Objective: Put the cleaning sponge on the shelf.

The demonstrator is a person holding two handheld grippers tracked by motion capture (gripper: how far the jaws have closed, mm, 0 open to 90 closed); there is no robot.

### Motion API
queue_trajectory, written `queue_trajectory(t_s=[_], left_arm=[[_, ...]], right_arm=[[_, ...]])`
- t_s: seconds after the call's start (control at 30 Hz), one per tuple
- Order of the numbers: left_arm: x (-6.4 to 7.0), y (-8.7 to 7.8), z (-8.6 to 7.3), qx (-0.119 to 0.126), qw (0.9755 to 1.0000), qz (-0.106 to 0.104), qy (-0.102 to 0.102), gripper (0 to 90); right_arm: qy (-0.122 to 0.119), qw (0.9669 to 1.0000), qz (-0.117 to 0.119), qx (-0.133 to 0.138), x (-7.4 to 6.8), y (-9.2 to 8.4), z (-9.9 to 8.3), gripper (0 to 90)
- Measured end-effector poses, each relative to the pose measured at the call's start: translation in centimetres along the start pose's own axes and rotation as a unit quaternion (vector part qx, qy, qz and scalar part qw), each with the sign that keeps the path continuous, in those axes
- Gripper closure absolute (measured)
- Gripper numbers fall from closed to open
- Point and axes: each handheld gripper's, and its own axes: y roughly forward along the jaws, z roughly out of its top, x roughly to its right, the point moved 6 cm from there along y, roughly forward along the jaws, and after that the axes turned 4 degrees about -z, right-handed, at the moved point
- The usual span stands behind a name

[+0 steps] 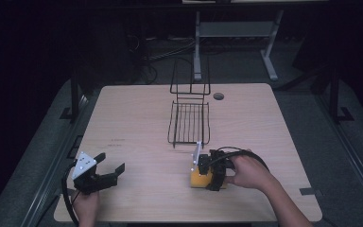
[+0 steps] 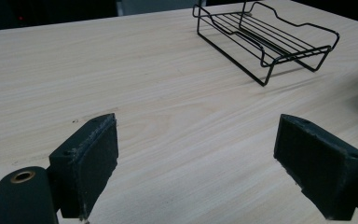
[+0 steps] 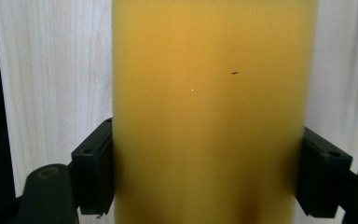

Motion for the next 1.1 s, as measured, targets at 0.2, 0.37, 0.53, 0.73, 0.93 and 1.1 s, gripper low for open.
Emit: queue_trajectory(t_s=[0.2, 0.37, 0.53, 0.73, 0.93, 1.1], left_arm=[[0.0, 0.0, 0.0, 0.0, 1.0, -0.001, 0.0, 13.0], [-0.1, 0.0, 0.0, 0.001, 1.0, -0.001, -0.001, 13.0], [-0.1, 0.1, 0.0, 0.001, 1.0, -0.001, -0.001, 12.9], [-0.1, 0.1, 0.0, 0.002, 1.0, -0.003, -0.002, 13.0], [-0.1, 0.0, 0.1, 0.005, 1.0, -0.002, -0.004, 13.0], [-0.1, 0.0, 0.1, 0.004, 1.0, -0.004, -0.004, 13.0]], right_arm=[[0.0, 0.9999, -0.002, 0.01, 1.0, -1.0, 0.9, 21.7], [-0.005, 0.9999, -0.007, 0.006, 1.9, -1.7, 1.6, 21.7], [-0.004, 0.9999, -0.009, 0.003, 3.4, -2.0, 2.2, 21.7], [0.001, 1.0, -0.006, 0.004, 4.4, -2.1, 2.8, 21.7], [-0.001, 0.9999, -0.01, 0.008, 5.7, -2.2, 3.5, 21.7], [-0.001, 0.9999, -0.012, -0.005, 6.6, -2.1, 3.9, 21.7]])
